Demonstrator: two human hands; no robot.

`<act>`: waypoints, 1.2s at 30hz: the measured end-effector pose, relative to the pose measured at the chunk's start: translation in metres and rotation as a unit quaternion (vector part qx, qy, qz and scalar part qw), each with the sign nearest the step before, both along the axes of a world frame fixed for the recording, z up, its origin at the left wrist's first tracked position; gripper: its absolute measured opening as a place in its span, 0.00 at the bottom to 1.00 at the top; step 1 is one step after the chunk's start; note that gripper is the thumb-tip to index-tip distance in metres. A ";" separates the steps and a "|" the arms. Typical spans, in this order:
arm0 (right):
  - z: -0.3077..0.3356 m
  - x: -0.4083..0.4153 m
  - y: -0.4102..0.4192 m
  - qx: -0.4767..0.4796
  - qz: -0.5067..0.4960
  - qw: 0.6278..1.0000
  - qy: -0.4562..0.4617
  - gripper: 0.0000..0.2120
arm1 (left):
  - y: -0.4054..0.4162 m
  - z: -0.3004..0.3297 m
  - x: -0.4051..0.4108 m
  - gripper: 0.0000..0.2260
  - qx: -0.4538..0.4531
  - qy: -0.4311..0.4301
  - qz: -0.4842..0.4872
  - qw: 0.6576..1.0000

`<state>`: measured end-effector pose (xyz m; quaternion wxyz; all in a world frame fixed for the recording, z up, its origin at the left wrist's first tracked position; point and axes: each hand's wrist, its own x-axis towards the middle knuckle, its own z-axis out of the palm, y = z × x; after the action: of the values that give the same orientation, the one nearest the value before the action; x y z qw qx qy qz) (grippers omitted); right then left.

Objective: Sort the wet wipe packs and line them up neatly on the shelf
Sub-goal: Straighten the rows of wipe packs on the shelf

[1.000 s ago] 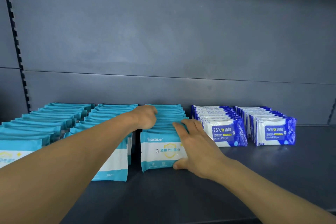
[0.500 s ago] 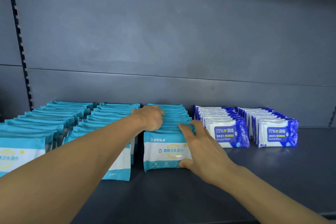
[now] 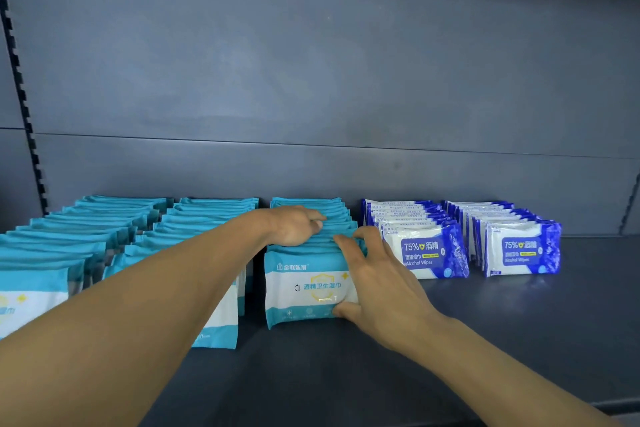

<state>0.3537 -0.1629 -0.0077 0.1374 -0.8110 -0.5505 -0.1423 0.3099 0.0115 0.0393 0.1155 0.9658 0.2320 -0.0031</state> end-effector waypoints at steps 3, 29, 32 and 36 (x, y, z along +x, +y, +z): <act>0.001 0.000 0.001 0.004 0.001 1.000 -0.003 0.40 | -0.001 0.005 -0.004 0.21 0.012 0.023 -0.011 1.000; 0.024 0.028 0.004 -0.103 0.031 0.994 0.037 0.53 | -0.044 -0.002 -0.062 0.52 0.204 0.124 -0.007 0.971; 0.023 0.024 0.000 -0.097 0.034 0.994 0.022 0.49 | -0.041 -0.013 -0.063 0.49 0.242 0.070 -0.005 0.968; 0.021 0.020 -0.007 -0.069 0.026 0.997 -0.023 0.44 | -0.040 -0.012 -0.068 0.46 0.249 0.070 0.006 0.966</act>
<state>0.3733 -0.1701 0.0135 0.0726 -0.8005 -0.5830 -0.1188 0.2419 -0.0285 0.0273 -0.1446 0.9601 0.2389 -0.0121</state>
